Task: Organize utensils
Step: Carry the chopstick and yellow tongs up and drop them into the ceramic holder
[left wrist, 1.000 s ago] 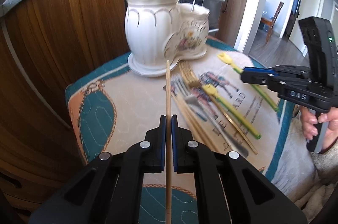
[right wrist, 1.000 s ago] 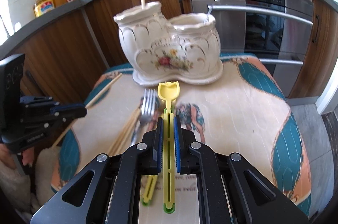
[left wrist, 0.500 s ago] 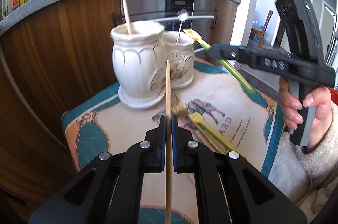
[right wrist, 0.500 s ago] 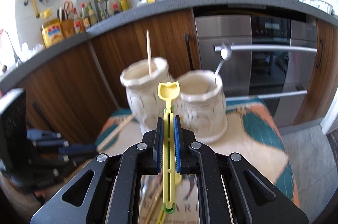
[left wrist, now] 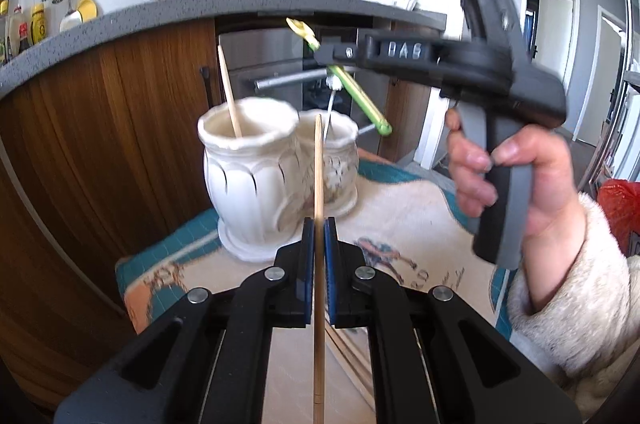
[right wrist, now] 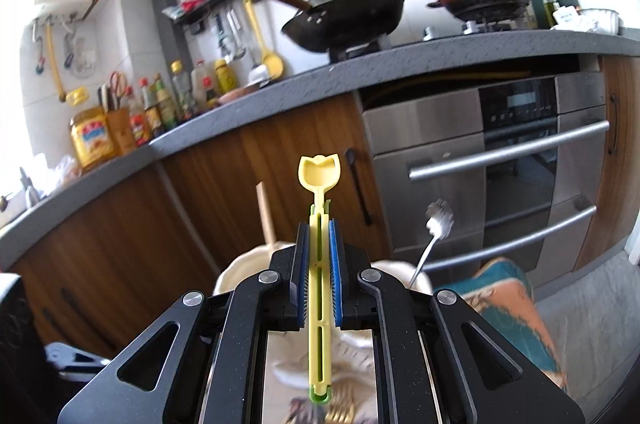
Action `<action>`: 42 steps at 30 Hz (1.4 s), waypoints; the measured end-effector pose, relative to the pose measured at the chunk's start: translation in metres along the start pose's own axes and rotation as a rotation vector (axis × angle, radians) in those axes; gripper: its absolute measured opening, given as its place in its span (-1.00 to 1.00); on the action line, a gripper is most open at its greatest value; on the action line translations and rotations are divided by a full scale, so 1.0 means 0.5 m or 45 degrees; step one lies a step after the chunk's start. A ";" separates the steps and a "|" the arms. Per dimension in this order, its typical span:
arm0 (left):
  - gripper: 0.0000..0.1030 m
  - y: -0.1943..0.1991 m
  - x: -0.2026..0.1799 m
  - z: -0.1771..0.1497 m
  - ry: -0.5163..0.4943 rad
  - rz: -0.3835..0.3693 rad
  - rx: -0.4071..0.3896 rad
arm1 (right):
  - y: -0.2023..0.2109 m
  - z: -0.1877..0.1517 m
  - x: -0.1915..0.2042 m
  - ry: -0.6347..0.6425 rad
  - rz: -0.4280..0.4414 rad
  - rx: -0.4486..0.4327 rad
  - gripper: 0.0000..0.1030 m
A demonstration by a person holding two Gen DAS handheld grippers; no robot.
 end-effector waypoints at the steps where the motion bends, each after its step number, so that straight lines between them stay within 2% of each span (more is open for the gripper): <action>1: -0.91 0.003 0.002 0.007 0.001 0.001 -0.013 | -0.003 0.002 -0.010 -0.006 -0.009 -0.020 -0.79; 7: -0.91 0.009 0.036 0.101 0.071 -0.023 -0.146 | -0.022 0.004 -0.053 -0.058 -0.017 -0.080 -0.79; 14: -0.91 -0.012 0.102 0.215 0.211 0.035 -0.373 | -0.040 0.019 -0.078 -0.081 0.002 -0.148 -0.79; 20: -0.91 -0.027 0.145 0.263 0.296 0.088 -0.547 | -0.062 0.015 -0.087 -0.081 -0.007 -0.165 -0.79; 26: -0.91 -0.046 0.175 0.267 0.319 0.153 -0.656 | -0.080 -0.003 -0.093 -0.076 -0.024 -0.171 -0.79; 30: -0.91 -0.053 0.182 0.258 0.316 0.163 -0.674 | -0.093 -0.012 -0.096 -0.070 -0.035 -0.167 -0.79; 38: -0.90 -0.050 0.177 0.221 0.300 0.156 -0.627 | -0.104 -0.025 -0.088 -0.023 -0.051 -0.146 -0.79; 42: -0.91 -0.052 0.176 0.185 0.312 0.145 -0.541 | -0.097 -0.036 -0.080 0.000 -0.058 -0.129 -0.79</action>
Point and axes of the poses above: each gripper's, at about its wrist camera, not at the fingertips, and y roughly against the way its jaws point, x to its left, z to its top, the point moved 10 cm from there along -y, roughly the way its jaws point, and after that the axes turned 6 degrees about x, right-handed, at the moved point
